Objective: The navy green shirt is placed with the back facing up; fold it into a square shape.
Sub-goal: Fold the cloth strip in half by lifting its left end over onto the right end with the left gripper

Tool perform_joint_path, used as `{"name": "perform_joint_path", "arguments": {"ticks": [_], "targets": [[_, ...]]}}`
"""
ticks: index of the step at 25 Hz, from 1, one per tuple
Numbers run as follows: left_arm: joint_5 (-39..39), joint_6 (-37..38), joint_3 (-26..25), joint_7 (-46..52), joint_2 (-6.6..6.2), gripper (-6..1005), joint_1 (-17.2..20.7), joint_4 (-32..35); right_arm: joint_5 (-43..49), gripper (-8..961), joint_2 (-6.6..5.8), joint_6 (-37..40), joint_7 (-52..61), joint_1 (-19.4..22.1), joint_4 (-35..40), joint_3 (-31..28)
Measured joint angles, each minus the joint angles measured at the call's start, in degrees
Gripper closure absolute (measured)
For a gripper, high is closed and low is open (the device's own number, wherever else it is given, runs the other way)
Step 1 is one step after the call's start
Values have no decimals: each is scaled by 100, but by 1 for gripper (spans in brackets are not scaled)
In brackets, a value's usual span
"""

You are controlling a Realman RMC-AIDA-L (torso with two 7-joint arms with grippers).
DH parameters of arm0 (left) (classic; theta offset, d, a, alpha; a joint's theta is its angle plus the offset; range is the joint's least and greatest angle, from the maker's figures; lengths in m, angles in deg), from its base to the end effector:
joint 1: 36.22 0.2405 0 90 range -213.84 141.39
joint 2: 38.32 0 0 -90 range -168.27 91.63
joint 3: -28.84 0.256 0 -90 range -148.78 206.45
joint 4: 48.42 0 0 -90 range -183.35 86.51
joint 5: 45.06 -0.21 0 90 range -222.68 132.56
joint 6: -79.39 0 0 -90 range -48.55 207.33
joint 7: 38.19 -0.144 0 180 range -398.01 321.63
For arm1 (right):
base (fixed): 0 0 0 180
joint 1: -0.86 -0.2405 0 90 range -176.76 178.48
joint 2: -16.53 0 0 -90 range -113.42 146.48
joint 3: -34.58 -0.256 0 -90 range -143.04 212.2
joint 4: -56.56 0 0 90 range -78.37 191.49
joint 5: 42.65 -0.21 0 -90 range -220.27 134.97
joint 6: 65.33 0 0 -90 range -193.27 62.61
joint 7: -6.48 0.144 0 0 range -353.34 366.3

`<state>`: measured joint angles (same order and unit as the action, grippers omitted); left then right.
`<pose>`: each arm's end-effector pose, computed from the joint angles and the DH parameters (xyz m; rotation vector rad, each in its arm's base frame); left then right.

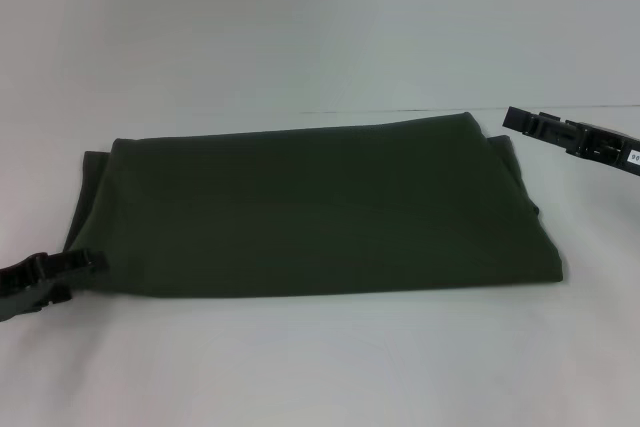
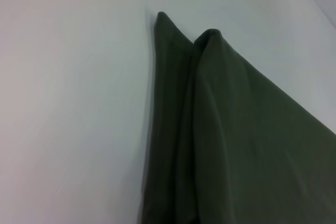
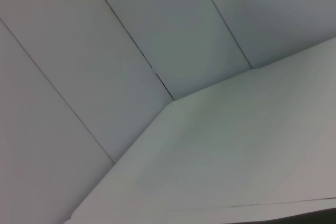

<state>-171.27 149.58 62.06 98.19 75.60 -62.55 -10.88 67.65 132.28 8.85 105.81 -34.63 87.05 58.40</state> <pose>-0.3612 0.3384 0.0510 -1.7996 -1.8892 -0.5674 0.2832 0.3901 0.0482 -2.1409 1.1877 0.9445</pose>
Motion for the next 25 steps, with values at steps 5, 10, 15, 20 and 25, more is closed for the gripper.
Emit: {"name": "perform_joint_path", "arguments": {"ticks": [5,10,15,20,25], "targets": [[0,-74,1,0,2,152,-2,-13,0,98,0,0,-8,-1,0,0],[-34,-198,1,-1,-18,153,-20,-35,-7,98,6,0,-15,-1,0,0],[-141,-300,1,-6,-4,153,-72,-63,-21,99,9,11,-22,-2,0,0],[-144,-351,0,-9,-1,151,-95,-46,-61,99,17,18,-28,-2,0,0],[-111,-410,-10,-64,15,152,-195,-29,-71,98,18,18,-31,2,0,0]]}}
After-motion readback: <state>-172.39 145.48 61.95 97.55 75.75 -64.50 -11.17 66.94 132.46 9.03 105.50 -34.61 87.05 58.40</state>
